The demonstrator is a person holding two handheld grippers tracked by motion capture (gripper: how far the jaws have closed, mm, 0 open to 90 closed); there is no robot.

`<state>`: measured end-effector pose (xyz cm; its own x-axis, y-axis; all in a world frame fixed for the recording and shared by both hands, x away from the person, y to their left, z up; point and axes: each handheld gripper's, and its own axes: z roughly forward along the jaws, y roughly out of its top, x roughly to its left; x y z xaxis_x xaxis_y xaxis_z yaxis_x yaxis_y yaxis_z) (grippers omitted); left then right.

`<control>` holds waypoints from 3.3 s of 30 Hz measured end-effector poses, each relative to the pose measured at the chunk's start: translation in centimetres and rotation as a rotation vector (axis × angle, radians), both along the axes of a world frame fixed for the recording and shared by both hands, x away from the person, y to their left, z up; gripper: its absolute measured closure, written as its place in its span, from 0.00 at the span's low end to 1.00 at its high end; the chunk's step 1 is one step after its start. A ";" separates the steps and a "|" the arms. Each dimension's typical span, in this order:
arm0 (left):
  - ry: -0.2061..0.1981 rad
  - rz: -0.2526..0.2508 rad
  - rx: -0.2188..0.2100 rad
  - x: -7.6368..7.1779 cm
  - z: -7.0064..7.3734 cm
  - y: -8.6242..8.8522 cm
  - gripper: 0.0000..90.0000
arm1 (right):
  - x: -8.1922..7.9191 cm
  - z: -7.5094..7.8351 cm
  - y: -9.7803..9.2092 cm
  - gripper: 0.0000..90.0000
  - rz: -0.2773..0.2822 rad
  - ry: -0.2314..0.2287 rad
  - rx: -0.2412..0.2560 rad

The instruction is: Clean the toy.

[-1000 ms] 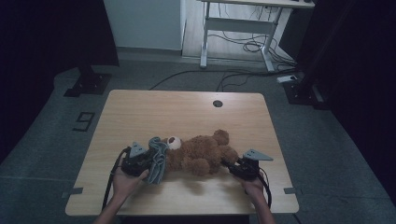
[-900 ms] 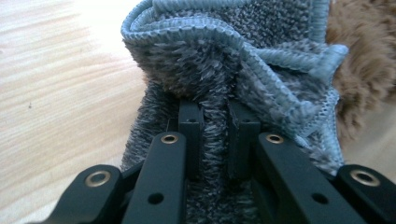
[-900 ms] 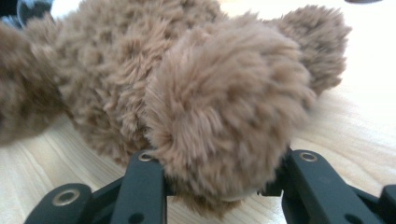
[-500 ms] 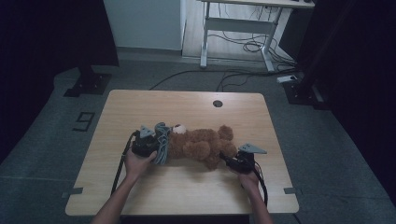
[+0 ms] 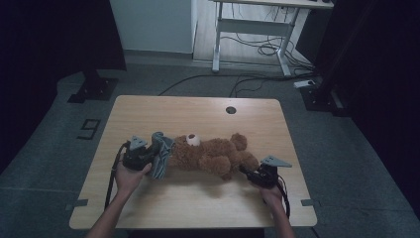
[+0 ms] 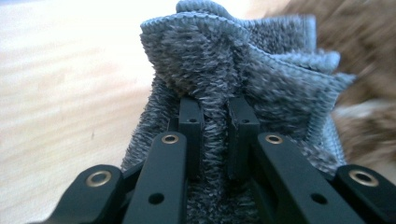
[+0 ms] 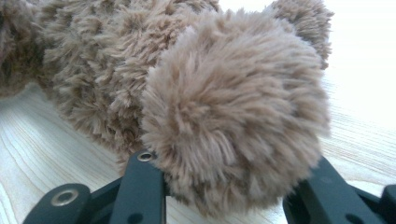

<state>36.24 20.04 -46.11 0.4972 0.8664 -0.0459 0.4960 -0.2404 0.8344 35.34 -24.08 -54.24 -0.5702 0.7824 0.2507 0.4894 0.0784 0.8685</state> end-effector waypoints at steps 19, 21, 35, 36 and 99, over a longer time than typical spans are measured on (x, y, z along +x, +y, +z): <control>-0.017 -0.129 0.001 2.3 1.1 -8.8 0.87 | -1.4 2.2 -1.5 0.41 0.064 -0.055 0.059; -0.040 -0.141 0.013 1.3 0.9 -8.6 0.87 | -1.8 3.3 -1.8 0.36 0.059 -0.069 0.053; -0.079 -0.184 0.015 -2.1 -0.1 -8.3 0.88 | -3.0 6.7 -1.8 0.31 0.078 -0.107 0.107; -0.079 -0.187 0.013 -2.3 -0.2 -8.2 0.88 | -2.8 6.7 -1.4 0.30 0.085 -0.099 0.101; -0.038 0.039 0.221 0.8 -3.3 -4.8 0.88 | 0.8 0.7 6.3 0.57 0.010 -0.030 -0.025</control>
